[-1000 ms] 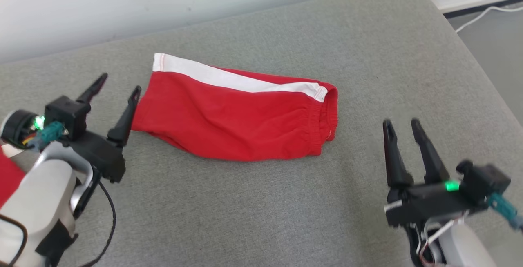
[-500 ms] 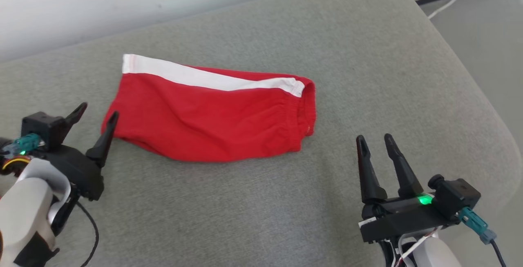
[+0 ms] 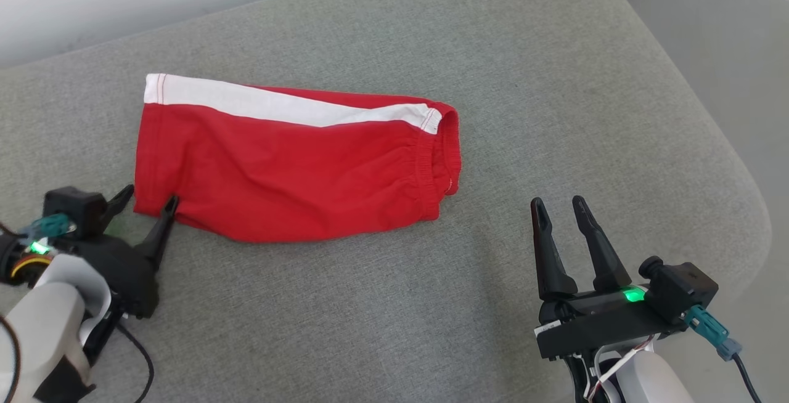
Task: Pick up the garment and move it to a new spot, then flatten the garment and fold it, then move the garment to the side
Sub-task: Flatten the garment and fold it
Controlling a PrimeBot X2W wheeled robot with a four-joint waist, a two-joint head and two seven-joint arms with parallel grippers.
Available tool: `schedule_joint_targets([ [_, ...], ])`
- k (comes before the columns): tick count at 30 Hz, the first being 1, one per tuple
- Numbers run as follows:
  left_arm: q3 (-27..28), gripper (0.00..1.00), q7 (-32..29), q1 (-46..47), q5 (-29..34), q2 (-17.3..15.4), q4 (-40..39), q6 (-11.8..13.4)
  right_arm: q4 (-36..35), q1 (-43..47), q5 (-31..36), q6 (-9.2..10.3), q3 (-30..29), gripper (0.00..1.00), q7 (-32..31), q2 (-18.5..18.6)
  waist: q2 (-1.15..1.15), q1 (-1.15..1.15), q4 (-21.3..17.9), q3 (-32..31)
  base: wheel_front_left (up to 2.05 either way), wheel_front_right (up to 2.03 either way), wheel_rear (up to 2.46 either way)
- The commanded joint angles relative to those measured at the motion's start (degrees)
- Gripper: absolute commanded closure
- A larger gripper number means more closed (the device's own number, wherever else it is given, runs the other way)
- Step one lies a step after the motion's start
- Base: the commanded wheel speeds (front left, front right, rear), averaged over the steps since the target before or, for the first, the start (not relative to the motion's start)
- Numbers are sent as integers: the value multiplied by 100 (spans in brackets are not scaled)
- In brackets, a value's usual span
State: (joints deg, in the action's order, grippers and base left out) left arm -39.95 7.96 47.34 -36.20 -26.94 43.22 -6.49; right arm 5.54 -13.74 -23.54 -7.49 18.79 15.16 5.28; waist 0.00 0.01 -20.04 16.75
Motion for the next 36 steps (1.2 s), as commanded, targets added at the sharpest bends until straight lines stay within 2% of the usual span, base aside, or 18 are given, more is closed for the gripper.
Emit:
schedule_joint_targets([
  [1, -103, 100, 87, 67, 161, 7, 70, 66, -9, -69, 45, -1, 8, 0, 14, -12, 0, -1, 36, -2, 0, 0, 0],
  [5, -224, 100, 289, 54, 314, 159, 44, 232, -13, 12, 103, -1, -19, 0, 14, -11, 0, -1, 147, -88, 0, 0, 0],
  [8, -276, 100, 439, -142, 296, 428, -75, 338, 19, 137, 147, -1, -97, 0, 14, 37, 0, -1, 311, -260, 0, 0, 0],
  [15, -215, 100, 605, -586, 163, 629, -501, 528, 0, 323, 209, -1, -295, 0, 14, 130, 0, -1, 617, -504, 0, 0, 0],
  [22, -144, 100, 674, -1280, 49, 693, -1213, 871, 13, 532, 268, -1, -452, 0, 14, 184, 0, -1, 937, -778, 0, 0, 0],
  [36, -44, 100, 689, -2171, -239, 728, -1953, 1263, 104, 696, 238, -1, -463, 0, 14, 243, 0, -1, 1038, -951, 0, 0, 0],
])
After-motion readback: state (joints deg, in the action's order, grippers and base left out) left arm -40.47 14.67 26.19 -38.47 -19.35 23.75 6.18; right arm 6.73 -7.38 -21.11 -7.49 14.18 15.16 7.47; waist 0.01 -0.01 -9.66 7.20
